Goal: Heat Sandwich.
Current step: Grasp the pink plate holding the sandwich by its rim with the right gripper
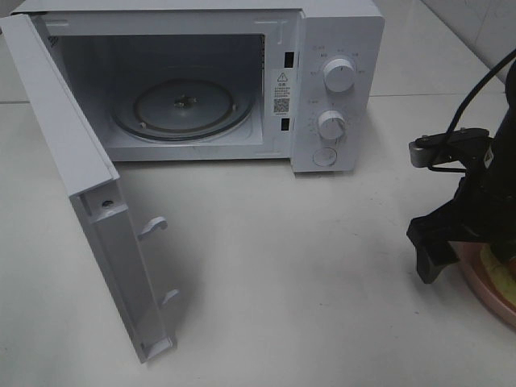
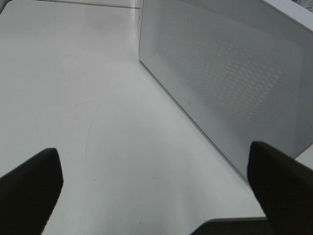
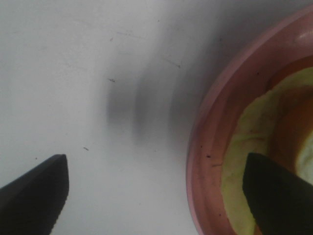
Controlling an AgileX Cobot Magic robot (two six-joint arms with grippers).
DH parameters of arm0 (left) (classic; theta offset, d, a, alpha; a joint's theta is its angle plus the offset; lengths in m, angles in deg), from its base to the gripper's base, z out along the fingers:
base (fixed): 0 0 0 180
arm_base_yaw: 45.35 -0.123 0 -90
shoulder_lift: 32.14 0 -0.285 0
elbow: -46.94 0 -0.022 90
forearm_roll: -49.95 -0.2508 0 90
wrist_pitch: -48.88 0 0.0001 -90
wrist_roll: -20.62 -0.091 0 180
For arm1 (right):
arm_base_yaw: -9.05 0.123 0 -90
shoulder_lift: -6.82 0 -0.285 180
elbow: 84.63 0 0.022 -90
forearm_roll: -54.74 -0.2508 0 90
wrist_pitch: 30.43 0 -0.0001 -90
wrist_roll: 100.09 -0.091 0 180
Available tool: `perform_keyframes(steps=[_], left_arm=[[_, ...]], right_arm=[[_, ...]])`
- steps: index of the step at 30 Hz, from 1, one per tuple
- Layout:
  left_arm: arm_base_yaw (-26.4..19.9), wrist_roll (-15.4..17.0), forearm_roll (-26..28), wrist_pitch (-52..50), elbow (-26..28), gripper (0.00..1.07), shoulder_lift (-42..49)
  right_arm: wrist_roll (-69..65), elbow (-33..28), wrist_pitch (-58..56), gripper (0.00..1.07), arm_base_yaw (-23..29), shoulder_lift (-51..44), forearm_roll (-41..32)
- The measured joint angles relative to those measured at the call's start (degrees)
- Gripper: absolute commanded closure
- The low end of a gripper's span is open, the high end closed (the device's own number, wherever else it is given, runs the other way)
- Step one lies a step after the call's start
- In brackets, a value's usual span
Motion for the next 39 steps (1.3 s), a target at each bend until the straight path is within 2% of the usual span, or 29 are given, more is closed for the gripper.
perform_keyframes(steps=[13, 19, 31, 36, 39], left_arm=[[0.0, 0.0, 0.0, 0.0, 0.0, 0.10, 0.0], [0.0, 0.0, 0.0, 0.0, 0.0, 0.10, 0.0], [0.0, 0.0, 0.0, 0.0, 0.0, 0.10, 0.0], [0.0, 0.0, 0.0, 0.0, 0.0, 0.10, 0.0], [0.0, 0.0, 0.0, 0.0, 0.0, 0.10, 0.0]], right_arm=[[-0.5, 0.1, 3.7, 0.18, 0.0, 6.6, 1.4], [-4.7, 0.1, 5.0, 0.18, 0.0, 9.9, 6.0], [-5.0, 0.1, 6.2, 0.22, 0.0, 10.4, 6.9], [-4.8, 0.1, 6.3, 0.28, 0.0, 10.4, 7.4], [-4.6, 0.1, 6.3, 0.41, 0.0, 10.7, 7.4]])
